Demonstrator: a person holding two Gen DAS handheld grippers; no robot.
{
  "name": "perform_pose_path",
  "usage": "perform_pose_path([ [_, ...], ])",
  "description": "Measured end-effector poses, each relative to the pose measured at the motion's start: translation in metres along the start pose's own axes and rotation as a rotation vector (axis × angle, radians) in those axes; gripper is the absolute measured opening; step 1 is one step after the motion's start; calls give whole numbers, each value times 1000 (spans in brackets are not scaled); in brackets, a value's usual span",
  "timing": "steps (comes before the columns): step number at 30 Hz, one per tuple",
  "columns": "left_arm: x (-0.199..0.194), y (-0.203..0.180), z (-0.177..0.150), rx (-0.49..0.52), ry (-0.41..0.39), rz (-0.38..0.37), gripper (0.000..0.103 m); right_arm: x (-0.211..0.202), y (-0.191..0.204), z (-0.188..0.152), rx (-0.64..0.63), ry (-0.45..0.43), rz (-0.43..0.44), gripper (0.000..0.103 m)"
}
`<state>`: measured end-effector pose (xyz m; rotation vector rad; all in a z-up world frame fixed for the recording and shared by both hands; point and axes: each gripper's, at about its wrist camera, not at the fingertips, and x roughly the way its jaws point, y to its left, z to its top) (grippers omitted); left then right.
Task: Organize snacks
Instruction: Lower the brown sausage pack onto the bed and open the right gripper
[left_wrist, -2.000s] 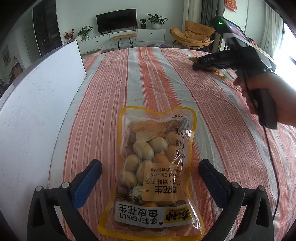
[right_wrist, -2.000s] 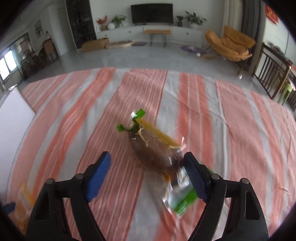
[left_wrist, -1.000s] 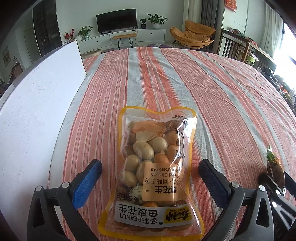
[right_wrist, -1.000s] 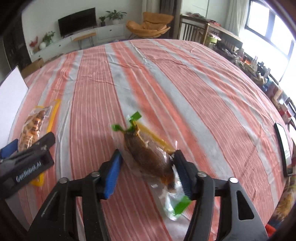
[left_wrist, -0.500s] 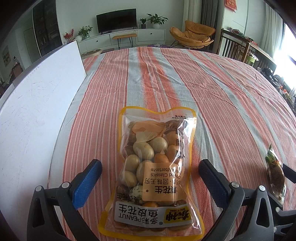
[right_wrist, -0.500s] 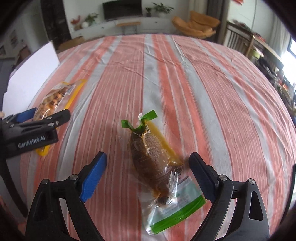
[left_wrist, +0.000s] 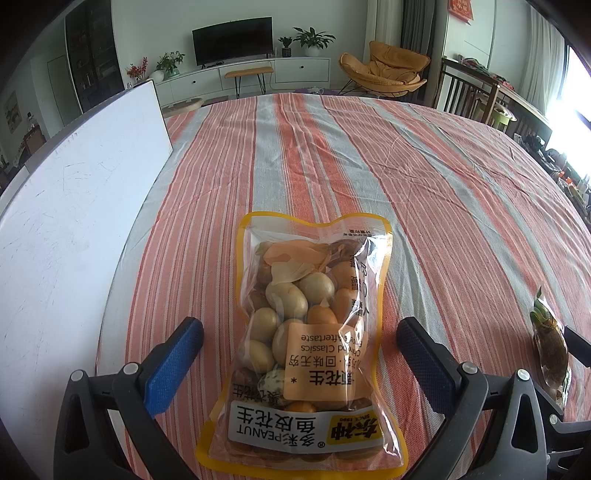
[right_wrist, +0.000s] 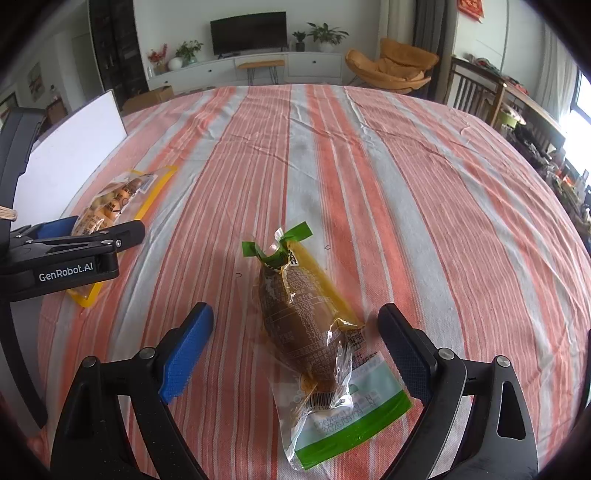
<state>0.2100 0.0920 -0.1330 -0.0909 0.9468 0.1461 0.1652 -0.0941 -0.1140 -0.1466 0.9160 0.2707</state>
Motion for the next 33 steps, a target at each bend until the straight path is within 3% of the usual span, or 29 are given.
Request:
perform_pose_path([
  [28,1,0,0,0,0,-1,103,-1,1,-1,2,-1,0,93],
  [33,3,4,3,56,31,-46,103,-2,-3,0,-13,13,10,93],
])
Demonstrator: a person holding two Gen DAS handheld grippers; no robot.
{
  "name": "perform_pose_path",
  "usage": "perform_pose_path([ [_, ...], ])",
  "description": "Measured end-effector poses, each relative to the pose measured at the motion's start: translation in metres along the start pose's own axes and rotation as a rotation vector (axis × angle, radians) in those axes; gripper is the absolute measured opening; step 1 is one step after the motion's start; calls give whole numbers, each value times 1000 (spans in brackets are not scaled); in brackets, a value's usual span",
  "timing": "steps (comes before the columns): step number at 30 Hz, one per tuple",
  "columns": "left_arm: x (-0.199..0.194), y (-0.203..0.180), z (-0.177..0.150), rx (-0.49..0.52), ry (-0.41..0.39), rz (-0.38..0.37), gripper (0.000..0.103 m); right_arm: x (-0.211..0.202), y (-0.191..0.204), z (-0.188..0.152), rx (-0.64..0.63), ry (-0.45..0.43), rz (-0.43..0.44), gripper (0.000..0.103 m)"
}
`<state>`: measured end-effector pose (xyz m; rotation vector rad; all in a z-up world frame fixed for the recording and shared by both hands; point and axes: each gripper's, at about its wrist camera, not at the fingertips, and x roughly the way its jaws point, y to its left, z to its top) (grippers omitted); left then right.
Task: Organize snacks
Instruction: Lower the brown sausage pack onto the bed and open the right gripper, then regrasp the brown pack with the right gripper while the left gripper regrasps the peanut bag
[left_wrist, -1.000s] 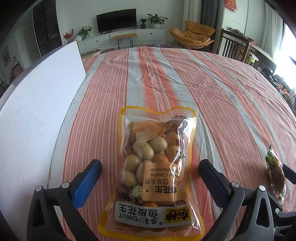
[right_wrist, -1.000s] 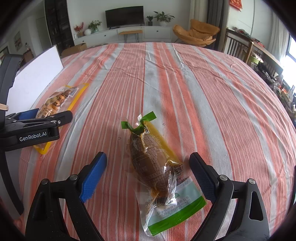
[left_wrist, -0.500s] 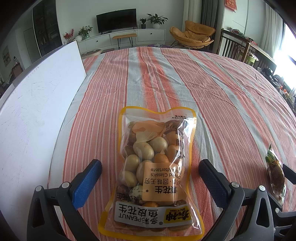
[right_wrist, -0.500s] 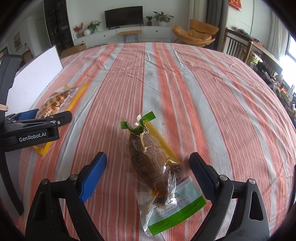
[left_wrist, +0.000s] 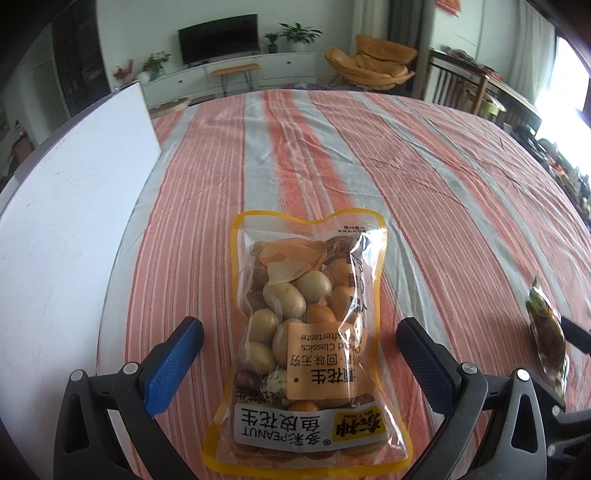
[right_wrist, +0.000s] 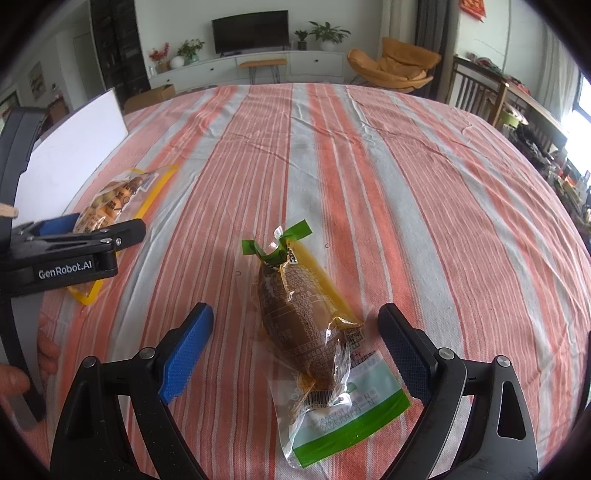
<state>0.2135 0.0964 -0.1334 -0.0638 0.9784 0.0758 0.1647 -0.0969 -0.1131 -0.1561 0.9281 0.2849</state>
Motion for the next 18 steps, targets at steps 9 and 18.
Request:
perform_pose_path([
  [9,1,0,0,13,5,-2,103,1,-4,9,-31,146,16,93],
  [18,3,-3,6,-8,112,12,103,8,-7,23,-54,268,20,91],
])
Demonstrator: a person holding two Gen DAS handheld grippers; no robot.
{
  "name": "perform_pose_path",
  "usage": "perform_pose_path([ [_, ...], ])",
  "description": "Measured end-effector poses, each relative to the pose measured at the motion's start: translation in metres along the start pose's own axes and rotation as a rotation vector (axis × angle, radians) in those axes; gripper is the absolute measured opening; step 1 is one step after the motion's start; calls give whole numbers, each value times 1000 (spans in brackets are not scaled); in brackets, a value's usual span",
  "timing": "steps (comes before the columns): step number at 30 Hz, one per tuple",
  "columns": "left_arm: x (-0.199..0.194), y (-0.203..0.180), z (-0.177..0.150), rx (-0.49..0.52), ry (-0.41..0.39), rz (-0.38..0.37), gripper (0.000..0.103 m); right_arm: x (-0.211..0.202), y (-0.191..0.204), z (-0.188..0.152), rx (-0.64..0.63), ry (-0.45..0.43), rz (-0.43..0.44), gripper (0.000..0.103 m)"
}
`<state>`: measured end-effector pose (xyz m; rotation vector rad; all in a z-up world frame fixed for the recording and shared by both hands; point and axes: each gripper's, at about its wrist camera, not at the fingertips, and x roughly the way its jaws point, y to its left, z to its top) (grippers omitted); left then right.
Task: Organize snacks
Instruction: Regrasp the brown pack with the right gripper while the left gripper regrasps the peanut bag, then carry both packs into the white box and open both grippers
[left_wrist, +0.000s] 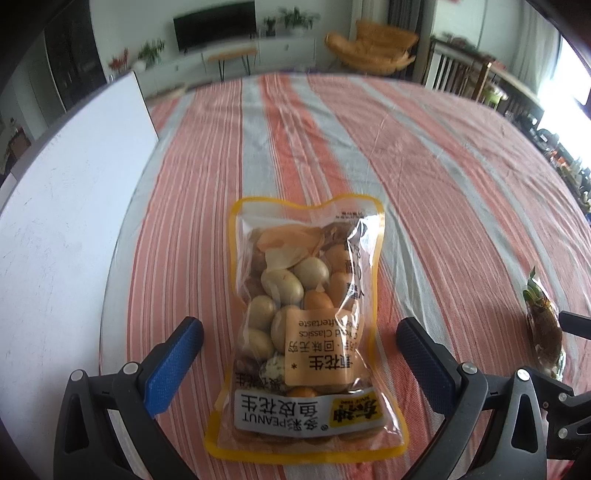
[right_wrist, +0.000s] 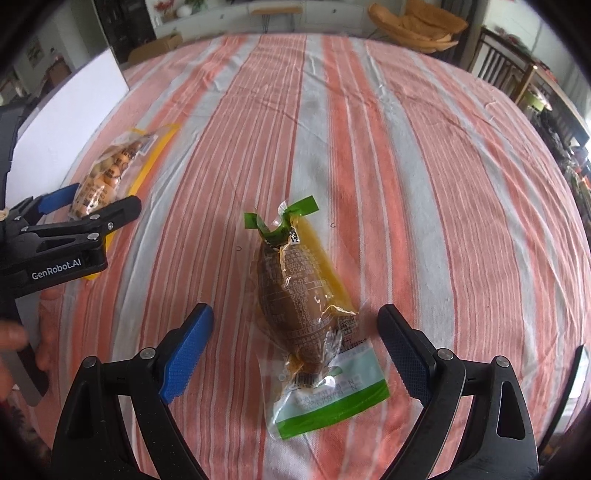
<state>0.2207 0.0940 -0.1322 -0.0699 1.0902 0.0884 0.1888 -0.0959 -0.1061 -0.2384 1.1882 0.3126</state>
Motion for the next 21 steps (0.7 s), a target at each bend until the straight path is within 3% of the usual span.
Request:
perform_pose_path([
  [2,2,-5,7,35,68,-21,103,-2,-7,6,14,34,-4,91],
  [5,0,-15,7,120,53,-61,96,-8,-17,14,46,31,31,91],
  [6,-3,-16,5,132,35,-66,88,-7,-18,15,46,31,40,91],
  [7,-6,-17,4,137,19,-75,68,-6,-18,15,45,31,46,89],
  [8,-11,-18,3,142,3,-97,62,-3,-17,15,44,34,52,88],
  [9,-13,-18,3,141,12,-108,61,0,-15,15,45,34,51,87],
  [11,-18,-11,-2,101,16,-169,60,-3,-11,10,51,-3,14,63],
  [13,-26,-3,-7,39,23,-250,59,-8,-11,5,84,-1,-8,62],
  [21,-110,12,-37,-16,-59,-488,59,-63,-22,-27,277,-114,138,61],
])
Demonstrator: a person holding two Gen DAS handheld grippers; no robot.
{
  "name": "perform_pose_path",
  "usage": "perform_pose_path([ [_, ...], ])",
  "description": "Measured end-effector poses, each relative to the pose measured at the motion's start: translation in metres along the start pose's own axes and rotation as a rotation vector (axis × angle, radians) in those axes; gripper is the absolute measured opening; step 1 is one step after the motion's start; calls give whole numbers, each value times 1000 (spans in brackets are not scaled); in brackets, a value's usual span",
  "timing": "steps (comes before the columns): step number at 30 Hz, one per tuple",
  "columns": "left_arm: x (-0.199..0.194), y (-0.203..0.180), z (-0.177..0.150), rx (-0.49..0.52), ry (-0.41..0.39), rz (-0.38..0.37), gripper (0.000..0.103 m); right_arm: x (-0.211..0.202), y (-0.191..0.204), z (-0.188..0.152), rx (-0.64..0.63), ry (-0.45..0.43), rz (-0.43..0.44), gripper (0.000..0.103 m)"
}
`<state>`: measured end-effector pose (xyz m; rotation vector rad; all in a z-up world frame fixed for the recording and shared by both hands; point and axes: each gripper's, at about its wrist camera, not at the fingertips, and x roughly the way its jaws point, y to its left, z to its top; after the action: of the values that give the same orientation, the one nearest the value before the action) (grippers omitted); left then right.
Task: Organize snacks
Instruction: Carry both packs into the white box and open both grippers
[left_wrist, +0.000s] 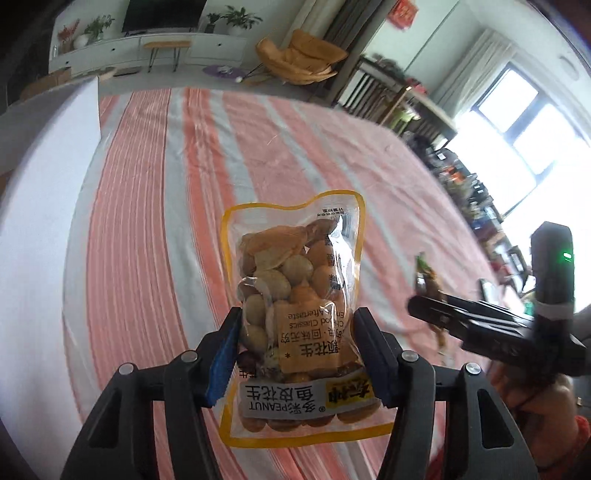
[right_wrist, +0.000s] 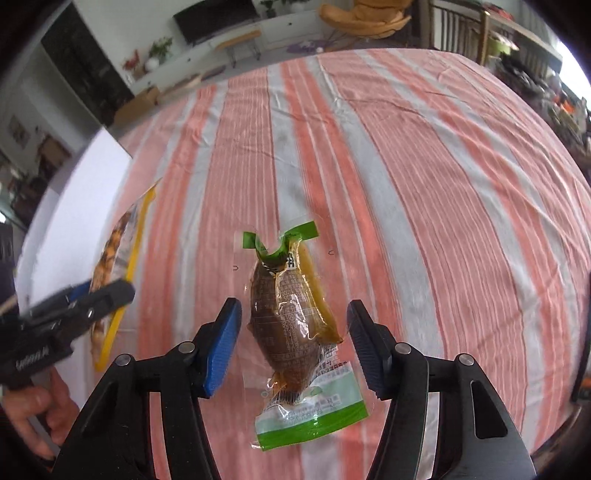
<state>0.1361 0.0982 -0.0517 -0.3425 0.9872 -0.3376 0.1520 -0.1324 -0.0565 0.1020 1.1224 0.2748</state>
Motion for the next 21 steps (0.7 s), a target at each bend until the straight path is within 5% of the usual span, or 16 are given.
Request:
perform_pose_path([
  [5,-104,14,-7,15,-139,-8,60,-51,59,7,-64,-71,113,62],
  [9,-176,58,-15,16,-233,196,60,-80,142,17,-150,-121,280,62],
  [13,-215,120,-34,-72,-247,388,62,-92,236,24,-241,-117,469,63],
  [17,-234,174,-62,-189,-223,540,66,-78,316,11,-319,-52,584,69],
  [21,-245,184,-86,-206,-238,593,82,-36,348,-14,-306,155,605,70],
])
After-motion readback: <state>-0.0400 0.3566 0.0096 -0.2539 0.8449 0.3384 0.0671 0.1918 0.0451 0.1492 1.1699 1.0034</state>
